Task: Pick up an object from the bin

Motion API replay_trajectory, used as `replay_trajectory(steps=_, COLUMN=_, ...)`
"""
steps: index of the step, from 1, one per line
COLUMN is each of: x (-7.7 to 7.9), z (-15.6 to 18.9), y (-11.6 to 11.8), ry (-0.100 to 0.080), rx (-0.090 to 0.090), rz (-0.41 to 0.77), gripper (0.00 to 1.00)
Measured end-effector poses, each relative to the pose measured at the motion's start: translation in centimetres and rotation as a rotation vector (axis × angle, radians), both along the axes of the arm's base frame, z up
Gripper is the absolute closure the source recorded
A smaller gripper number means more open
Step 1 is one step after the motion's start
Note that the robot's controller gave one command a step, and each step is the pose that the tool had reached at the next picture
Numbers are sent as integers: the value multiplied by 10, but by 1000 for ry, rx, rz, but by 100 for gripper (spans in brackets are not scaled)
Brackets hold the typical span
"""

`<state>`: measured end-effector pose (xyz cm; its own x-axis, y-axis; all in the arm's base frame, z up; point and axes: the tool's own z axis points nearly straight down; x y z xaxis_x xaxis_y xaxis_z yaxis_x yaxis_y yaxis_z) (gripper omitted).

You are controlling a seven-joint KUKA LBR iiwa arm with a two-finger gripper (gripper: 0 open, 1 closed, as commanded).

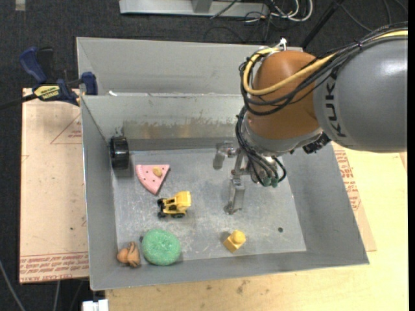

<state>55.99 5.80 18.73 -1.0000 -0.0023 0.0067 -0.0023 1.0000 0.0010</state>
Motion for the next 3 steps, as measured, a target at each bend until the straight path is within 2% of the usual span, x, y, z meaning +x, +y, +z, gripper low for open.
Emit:
replay_trajectory(steps=1, x=1, z=5, y=0, ry=-7, rx=0, rz=-1, gripper=0)
replay_trajectory(steps=2, x=12, z=-25, y=23, ry=-20, rx=-1, rz=-9, gripper=0)
replay_trajectory(steps=3, x=13, z=-76, y=49, ry=-9, rx=1, rz=109, gripper=0)
